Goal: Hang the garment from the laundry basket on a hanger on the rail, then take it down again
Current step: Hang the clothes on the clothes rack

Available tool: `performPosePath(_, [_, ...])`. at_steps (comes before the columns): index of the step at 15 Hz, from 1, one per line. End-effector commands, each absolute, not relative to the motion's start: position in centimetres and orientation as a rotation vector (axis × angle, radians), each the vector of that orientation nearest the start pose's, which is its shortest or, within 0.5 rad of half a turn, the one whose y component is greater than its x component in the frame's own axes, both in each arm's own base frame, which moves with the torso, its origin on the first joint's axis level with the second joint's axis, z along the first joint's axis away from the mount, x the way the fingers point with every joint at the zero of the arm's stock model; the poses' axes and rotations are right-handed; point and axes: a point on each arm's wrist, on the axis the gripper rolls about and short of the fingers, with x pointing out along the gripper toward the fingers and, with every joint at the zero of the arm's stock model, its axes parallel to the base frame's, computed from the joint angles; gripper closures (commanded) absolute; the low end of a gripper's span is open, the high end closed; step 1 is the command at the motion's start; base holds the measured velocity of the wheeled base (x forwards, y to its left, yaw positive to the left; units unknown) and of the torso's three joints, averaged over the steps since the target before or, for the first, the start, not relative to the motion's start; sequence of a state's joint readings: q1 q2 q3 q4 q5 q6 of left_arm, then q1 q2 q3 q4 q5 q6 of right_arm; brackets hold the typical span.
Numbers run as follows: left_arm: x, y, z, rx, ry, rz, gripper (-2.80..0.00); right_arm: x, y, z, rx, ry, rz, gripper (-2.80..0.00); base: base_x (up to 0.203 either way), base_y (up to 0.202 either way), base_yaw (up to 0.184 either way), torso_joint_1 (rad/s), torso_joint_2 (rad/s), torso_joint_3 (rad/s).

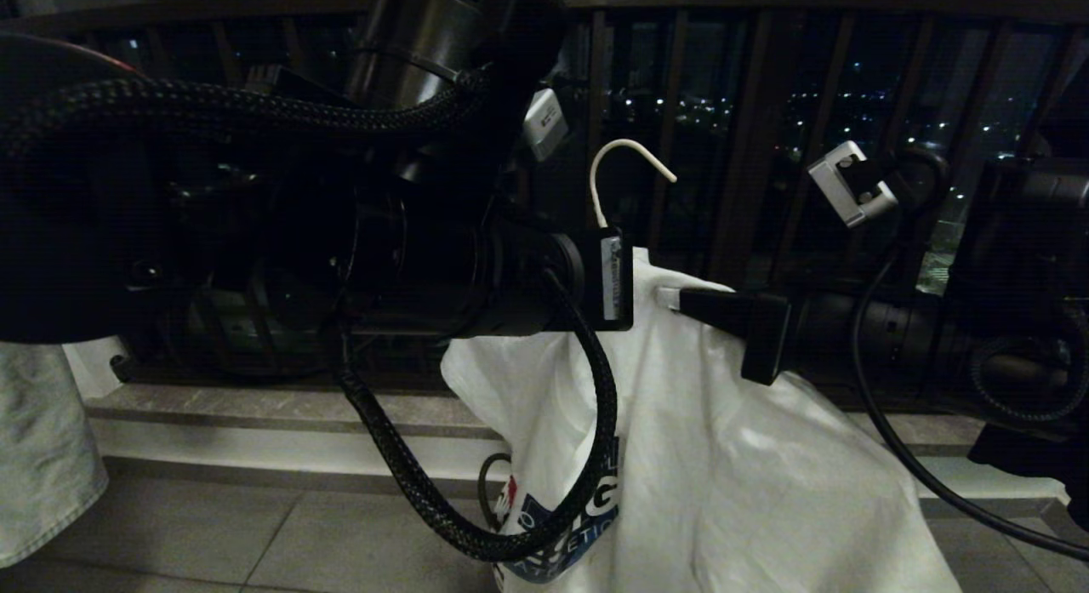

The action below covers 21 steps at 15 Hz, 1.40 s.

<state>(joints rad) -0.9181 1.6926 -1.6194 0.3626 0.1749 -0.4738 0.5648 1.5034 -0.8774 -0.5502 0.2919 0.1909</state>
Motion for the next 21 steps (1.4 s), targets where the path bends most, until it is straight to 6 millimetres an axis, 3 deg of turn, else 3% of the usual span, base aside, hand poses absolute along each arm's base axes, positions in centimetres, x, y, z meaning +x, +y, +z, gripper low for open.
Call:
performPosePath(1, [19.0,-24.3,31.6,-0.212,0.547,-0.620,0.00,22.3,14.9,25.0,0.169,0.160,0.848,0.00,0.000,0.000,0.000,0.000,0.00,0.000])
performPosePath(3, [19.0,-24.4,31.2,-0.194,0.574,-0.610,0.00,22.2,14.9,25.0,0.169,0.159,0.850,0.00,0.000,0.000,0.000,0.000,0.00,0.000])
performPosePath(4, [19.0,-24.4,30.9,-0.180,0.592,-0.602,-2.80,22.2,14.8,25.0,0.169,0.159,0.848,0.00,0.000,0.000,0.000,0.000,0.00,0.000])
performPosePath(11, [18.8,-24.1,30.8,-0.159,0.594,-0.604,-2.80,22.1,14.9,25.1,0.218,0.171,0.887,0.00,0.000,0.000,0.000,0.000,0.00,0.000])
performPosePath(21, [16.3,-19.0,33.4,-0.187,0.540,-0.565,-2.80,23.8,15.3,23.3,0.376,0.176,1.011,0.00,0.000,0.000,0.000,0.000,0.00,0.000])
